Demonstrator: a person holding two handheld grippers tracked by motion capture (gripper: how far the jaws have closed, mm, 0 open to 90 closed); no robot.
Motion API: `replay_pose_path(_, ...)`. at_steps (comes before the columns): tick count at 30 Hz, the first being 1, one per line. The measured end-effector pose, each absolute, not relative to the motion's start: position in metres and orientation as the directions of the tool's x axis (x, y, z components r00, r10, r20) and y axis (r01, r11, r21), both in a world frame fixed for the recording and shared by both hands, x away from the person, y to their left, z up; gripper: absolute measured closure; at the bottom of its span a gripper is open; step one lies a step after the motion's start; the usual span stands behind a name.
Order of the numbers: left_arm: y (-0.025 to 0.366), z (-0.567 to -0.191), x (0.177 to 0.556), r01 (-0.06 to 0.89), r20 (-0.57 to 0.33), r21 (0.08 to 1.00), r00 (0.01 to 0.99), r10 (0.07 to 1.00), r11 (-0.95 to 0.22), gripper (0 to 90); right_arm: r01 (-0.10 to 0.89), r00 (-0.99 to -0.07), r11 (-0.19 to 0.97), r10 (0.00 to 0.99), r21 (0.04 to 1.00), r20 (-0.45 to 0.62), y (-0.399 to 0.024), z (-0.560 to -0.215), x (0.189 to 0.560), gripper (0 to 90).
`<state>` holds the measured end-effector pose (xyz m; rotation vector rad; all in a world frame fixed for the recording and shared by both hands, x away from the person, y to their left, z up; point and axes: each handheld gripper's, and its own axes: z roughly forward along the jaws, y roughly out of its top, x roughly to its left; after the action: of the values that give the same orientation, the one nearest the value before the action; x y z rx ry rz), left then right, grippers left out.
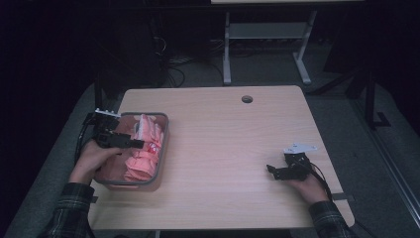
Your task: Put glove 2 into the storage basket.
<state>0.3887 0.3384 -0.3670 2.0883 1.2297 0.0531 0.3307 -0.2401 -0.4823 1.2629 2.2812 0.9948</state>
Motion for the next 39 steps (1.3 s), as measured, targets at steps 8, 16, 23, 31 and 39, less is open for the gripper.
replay_pose_path(8, 0.335, -0.345, 0.379, 0.698, -0.258, 0.648, 0.576, 0.776, -0.303, 14.6, 0.599, -0.537, 0.352, 0.843, 0.719, 0.034, -0.239, -0.482, 0.331, 12.8)
replay_pose_path(16, 0.312, -0.327, 0.373, 0.638, -0.242, 0.701, 0.633, 0.736, -0.319, 14.6, 0.596, -0.539, 0.355, 0.842, 0.72, 0.031, -0.24, -0.482, 0.331, 12.8)
replay_pose_path(23, 0.279, -0.318, 0.368, 0.575, -0.219, 0.745, 0.689, 0.691, -0.338, 14.6, 0.599, -0.537, 0.352, 0.843, 0.719, 0.034, -0.239, -0.482, 0.331, 12.8)
replay_pose_path(31, 0.24, -0.318, 0.36, 0.524, -0.202, 0.766, 0.747, 0.634, -0.373, 14.6, 0.596, -0.539, 0.355, 0.842, 0.721, 0.031, -0.24, -0.482, 0.331, 12.8)
replay_pose_path(39, 0.197, -0.331, 0.349, 0.475, -0.174, 0.773, 0.796, 0.58, -0.42, 14.6, 0.595, -0.541, 0.356, 0.841, 0.721, 0.031, -0.239, -0.482, 0.331, 12.9)
